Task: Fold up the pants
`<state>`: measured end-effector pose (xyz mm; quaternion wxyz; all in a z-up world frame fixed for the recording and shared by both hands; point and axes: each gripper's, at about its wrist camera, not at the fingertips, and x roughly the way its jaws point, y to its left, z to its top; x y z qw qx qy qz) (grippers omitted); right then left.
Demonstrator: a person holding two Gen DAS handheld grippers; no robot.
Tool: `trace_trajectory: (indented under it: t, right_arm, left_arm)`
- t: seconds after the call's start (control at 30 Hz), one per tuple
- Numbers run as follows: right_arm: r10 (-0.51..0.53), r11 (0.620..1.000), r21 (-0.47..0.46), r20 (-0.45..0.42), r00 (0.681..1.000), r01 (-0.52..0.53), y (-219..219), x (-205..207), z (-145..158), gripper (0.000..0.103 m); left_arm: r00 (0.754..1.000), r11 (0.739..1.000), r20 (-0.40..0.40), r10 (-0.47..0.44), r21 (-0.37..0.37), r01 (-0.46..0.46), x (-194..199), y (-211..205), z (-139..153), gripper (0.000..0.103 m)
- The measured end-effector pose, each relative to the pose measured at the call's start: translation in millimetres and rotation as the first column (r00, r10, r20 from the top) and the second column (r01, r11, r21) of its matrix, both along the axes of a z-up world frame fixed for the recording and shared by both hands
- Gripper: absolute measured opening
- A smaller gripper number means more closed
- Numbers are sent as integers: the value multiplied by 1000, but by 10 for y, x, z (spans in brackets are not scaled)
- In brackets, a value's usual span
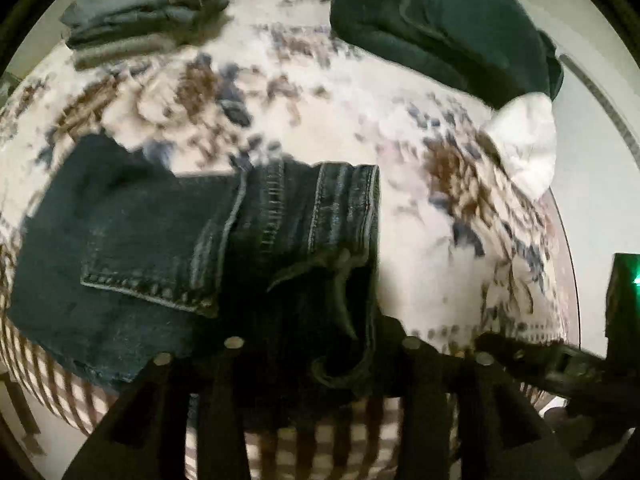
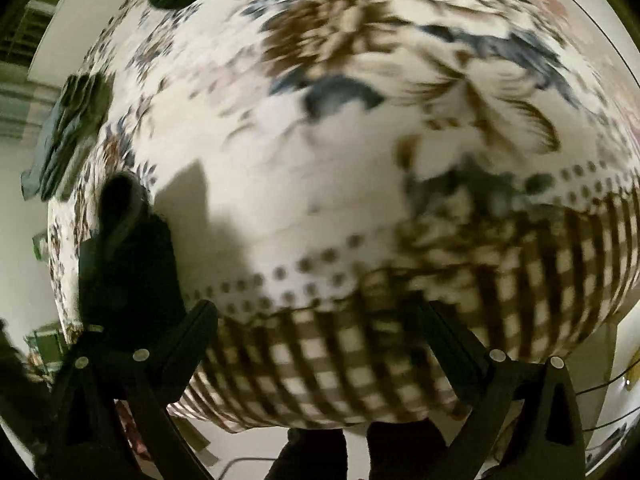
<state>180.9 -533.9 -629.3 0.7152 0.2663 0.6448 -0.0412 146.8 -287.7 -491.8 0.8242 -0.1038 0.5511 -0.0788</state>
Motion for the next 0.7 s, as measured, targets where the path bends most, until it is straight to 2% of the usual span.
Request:
trace_trajectory:
  t: [0.03, 0.1, 0.13, 0.27, 0.3, 0.37, 0.43, 0.5, 0.57, 0.6, 0.63, 0.67, 0.7]
  right_arm:
    - [-5, 1000, 11, 3, 1000, 5, -71, -11, -5, 103]
    - [-19, 999, 46, 6, 1000, 18, -175, -21, -14, 103]
    - [-23, 998, 66, 10, 1000, 22, -206, -25, -16, 103]
    - [-20, 976, 216, 36, 999, 12, -156, 34, -45, 103]
    - [-17, 964, 265, 42, 999, 6, -54, 88, -71, 103]
    - [-2, 934, 356, 54, 999, -17, 177, 220, -146, 103]
    - [25, 900, 434, 50, 998, -45, 486, 388, -272, 103]
    - [48, 883, 464, 66, 997, -74, 742, 509, -322, 103]
    - [82, 858, 504, 49, 995, -96, 991, 609, -398, 103]
    - [97, 837, 539, 24, 995, -95, 1108, 645, -474, 100]
    - [100, 849, 520, 21, 995, -96, 1162, 642, -505, 91]
    - [114, 872, 475, 30, 993, -114, 1200, 638, -507, 46]
    - [133, 895, 429, 9, 991, -124, 1221, 612, -531, 22]
  left_arm:
    - [1000, 1000, 0, 1, -17, -1, -13, -23, 29, 47]
    - [1000, 999, -13, -18, -51, 18, -29, -89, 144, 76]
    - [999, 997, -20, -35, -65, 34, -54, -123, 174, 80]
    - [1000, 995, 4, -1, -96, 2, -71, 211, 488, 84]
    - [1000, 996, 18, 24, -84, -22, -47, 378, 556, 84]
    - [994, 995, 54, 97, -11, -96, 41, 827, 659, 84]
    - [986, 986, 69, 152, 58, -156, 160, 1232, 636, 84]
    - [975, 963, 54, 216, 152, -222, 289, 1650, 510, 84]
    - [966, 950, 5, 260, 180, -257, 407, 1998, 316, 84]
    - [963, 950, -23, 270, 171, -262, 448, 2119, 205, 84]
    - [956, 949, -74, 283, 163, -269, 499, 2253, 41, 84]
    - [951, 949, -102, 291, 158, -274, 499, 2319, -67, 84]
    - [945, 949, -136, 299, 146, -279, 510, 2387, -188, 84]
